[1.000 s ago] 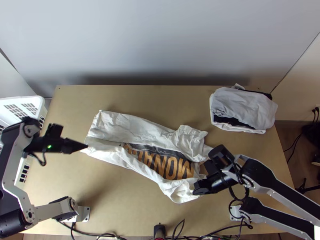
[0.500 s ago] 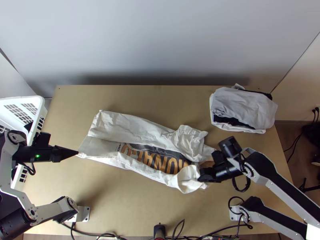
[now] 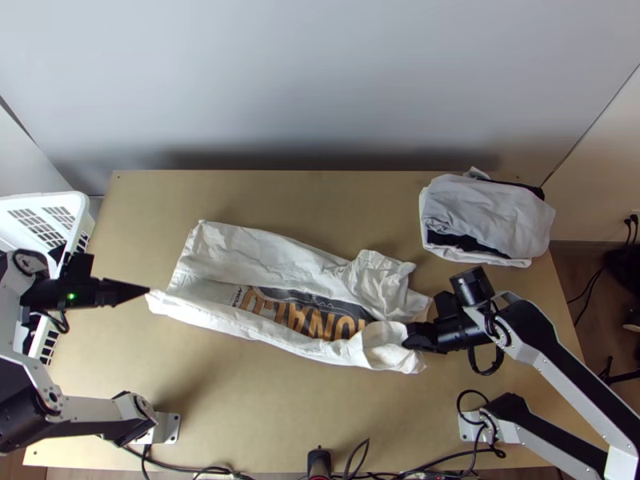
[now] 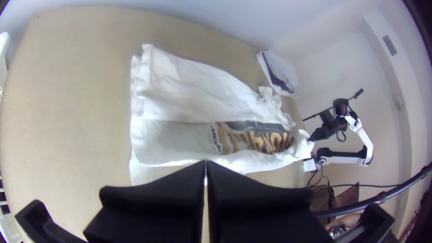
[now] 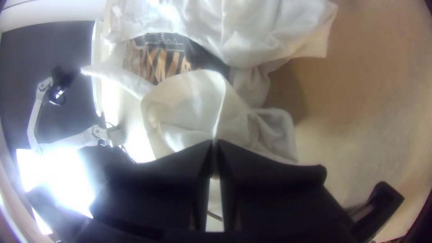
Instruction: Fold the t-shirt
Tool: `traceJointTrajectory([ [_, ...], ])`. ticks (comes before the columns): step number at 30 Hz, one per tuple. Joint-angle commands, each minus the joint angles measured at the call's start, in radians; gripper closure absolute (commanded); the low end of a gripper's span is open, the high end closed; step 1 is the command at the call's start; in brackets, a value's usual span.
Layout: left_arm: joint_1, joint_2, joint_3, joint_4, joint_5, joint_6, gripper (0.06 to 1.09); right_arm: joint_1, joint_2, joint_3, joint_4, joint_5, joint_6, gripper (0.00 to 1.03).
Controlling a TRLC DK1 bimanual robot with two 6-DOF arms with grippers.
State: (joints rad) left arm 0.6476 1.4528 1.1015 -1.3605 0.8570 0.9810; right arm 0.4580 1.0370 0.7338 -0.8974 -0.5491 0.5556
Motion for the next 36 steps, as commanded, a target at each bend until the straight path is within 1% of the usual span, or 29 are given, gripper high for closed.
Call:
traceJointTrajectory([
  [1,-0.068,0.069,0.061,0.159,0.027,-0.194,1.05,-0.047,0.015,0.004,0.049,0.021,0.004,1.0],
  [4,-0.115,0.101,0.084,0.227,0.028,-0.268,1.05,-0.082,0.035,0.013,0.081,0.029,0.006,1.0],
  [10,-0.209,0.176,0.146,0.319,0.03,-0.375,1.05,-0.136,0.075,0.026,0.117,0.038,0.006,1.0],
  [14,-0.258,0.218,0.189,0.353,0.03,-0.429,1.05,-0.151,0.09,0.026,0.129,0.055,0.007,1.0],
  [19,-0.279,0.267,0.235,0.391,0.03,-0.485,1.05,-0.16,0.106,0.038,0.157,0.086,0.03,1.0],
  [26,-0.302,0.325,0.304,0.393,0.025,-0.564,1.05,-0.167,0.178,0.088,0.157,0.086,0.079,1.0],
  [30,-0.336,0.35,0.373,0.357,-0.007,-0.631,1.05,-0.148,0.236,0.157,0.135,0.086,0.106,1.0],
  [32,-0.351,0.368,0.409,0.325,-0.024,-0.645,1.05,-0.14,0.279,0.197,0.115,0.084,0.109,1.0],
  [36,-0.371,0.399,0.446,0.319,-0.035,-0.674,1.05,-0.133,0.345,0.253,0.089,0.083,0.113,1.0],
])
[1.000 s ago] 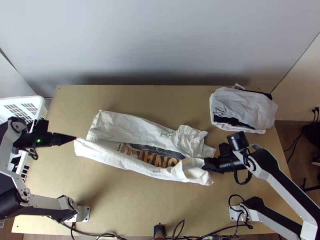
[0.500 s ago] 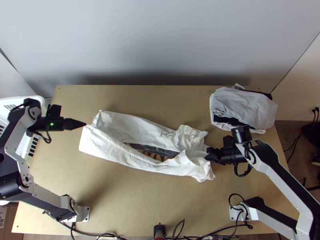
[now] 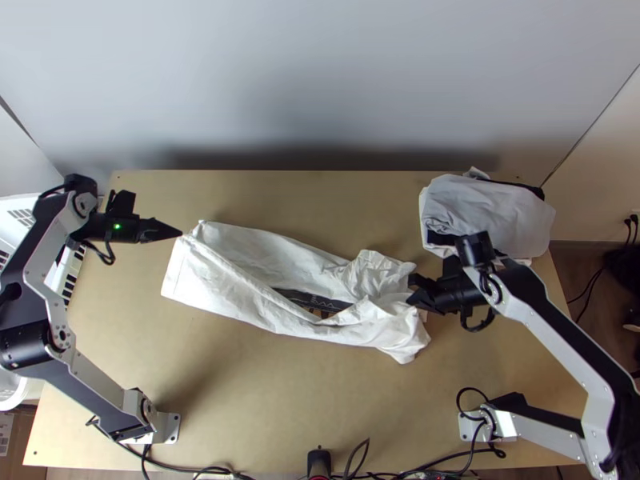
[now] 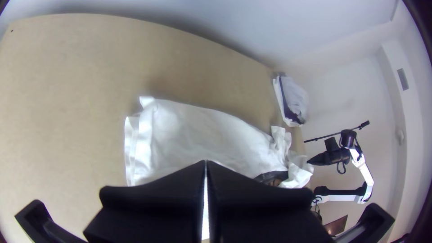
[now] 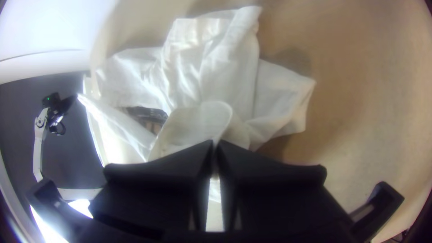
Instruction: Fold the t-shirt
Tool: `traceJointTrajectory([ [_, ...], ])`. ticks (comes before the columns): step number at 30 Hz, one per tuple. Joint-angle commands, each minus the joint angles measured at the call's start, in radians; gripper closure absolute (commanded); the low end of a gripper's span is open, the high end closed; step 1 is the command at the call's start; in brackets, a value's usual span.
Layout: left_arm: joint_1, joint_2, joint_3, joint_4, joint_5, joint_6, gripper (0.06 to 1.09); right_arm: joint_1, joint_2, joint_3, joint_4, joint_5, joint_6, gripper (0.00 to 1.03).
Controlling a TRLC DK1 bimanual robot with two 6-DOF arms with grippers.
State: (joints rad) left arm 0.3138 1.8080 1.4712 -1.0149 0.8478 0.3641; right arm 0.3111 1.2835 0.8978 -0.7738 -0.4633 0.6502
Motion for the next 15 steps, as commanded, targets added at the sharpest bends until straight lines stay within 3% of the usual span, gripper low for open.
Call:
traceJointTrajectory([
  [1,-0.039,0.054,0.084,-0.027,-0.03,-0.065,1.05,0.014,0.111,0.095,-0.035,-0.003,0.022,1.0],
  [15,-0.01,0.154,0.156,-0.004,-0.07,-0.162,1.05,-0.115,0.339,0.144,-0.018,-0.005,0.011,1.0],
])
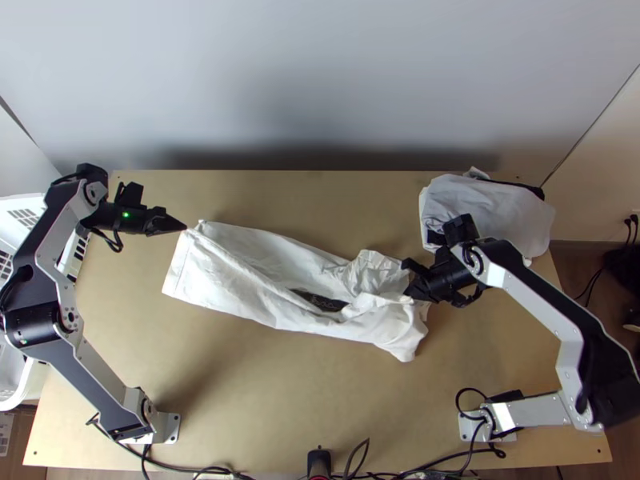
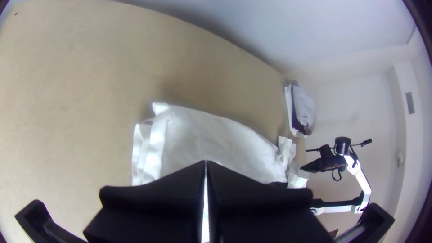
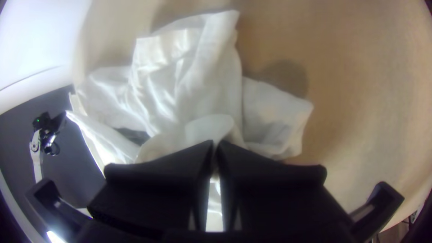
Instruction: Fold the t-shirt
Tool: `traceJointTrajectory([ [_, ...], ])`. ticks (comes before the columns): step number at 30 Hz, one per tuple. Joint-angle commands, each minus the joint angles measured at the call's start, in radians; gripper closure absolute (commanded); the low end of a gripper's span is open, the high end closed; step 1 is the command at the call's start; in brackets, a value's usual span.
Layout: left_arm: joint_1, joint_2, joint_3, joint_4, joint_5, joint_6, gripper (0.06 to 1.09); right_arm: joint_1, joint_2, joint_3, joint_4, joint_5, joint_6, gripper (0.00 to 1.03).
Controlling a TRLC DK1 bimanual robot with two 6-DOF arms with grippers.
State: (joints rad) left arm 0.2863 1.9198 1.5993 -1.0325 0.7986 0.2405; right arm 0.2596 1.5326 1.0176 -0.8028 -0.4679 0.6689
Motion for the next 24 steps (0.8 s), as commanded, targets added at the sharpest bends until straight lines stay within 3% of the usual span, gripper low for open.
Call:
traceJointTrajectory([
  [1,0.025,0.051,0.028,0.012,-0.022,-0.037,1.05,-0.066,0.098,0.024,0.016,0.0,-0.009,1.0],
  [7,0.047,0.096,0.017,0.012,-0.062,-0.046,1.05,-0.076,0.124,0.021,0.037,0.002,-0.005,1.0],
  [11,0.033,0.111,-0.024,0.015,-0.141,-0.038,1.05,-0.076,0.121,0.013,0.068,0.003,0.012,0.99],
  [16,0.033,0.107,-0.038,0.015,-0.139,-0.04,1.05,-0.069,0.118,0.021,0.074,0.003,-0.028,0.32],
  [20,0.036,0.09,-0.064,0.015,-0.139,-0.033,1.05,-0.068,0.014,0.061,0.076,0.005,-0.038,0.16],
  [24,0.04,0.065,-0.085,0.015,-0.137,-0.026,1.05,0.024,-0.127,0.151,0.077,0.003,0.041,0.16],
])
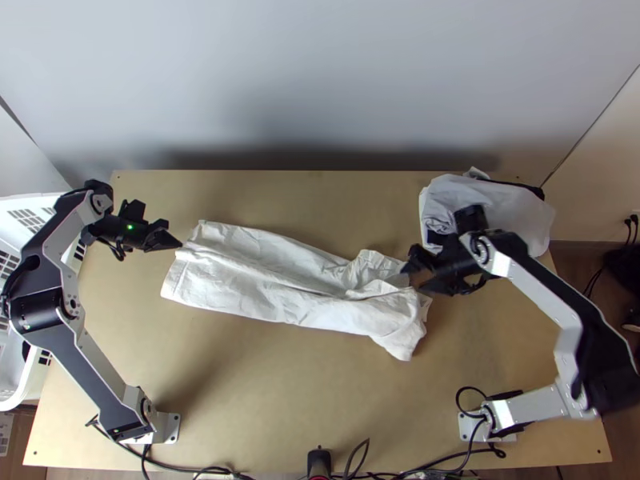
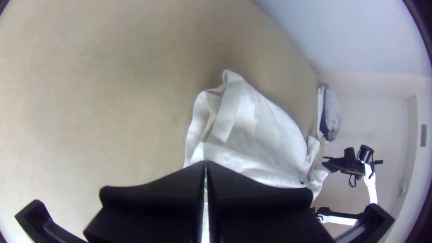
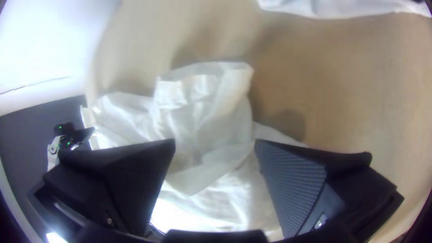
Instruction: Fold the t-shirt
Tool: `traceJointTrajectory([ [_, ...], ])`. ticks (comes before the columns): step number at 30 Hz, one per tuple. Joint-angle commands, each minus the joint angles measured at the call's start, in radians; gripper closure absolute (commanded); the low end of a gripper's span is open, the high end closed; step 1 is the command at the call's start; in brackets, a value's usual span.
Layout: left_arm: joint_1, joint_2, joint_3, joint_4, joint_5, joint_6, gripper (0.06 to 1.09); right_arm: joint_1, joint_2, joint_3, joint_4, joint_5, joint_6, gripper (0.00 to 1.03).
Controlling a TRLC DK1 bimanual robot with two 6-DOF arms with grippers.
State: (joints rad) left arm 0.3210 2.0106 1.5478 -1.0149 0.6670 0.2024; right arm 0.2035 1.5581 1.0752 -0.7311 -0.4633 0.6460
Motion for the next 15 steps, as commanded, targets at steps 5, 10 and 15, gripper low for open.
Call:
traceJointTrajectory([
  [5,0.007,-0.046,-0.037,-0.002,-0.006,0.012,1.05,0.27,-0.142,0.256,-0.146,-0.12,0.273,0.16],
  [10,0.006,-0.059,-0.037,-0.002,-0.004,0.009,1.05,0.363,-0.029,0.244,-0.14,-0.19,0.327,0.16],
  [15,0.01,-0.092,-0.051,-0.005,-0.001,0.009,1.05,0.307,0.143,0.259,-0.105,-0.233,0.328,0.16],
])
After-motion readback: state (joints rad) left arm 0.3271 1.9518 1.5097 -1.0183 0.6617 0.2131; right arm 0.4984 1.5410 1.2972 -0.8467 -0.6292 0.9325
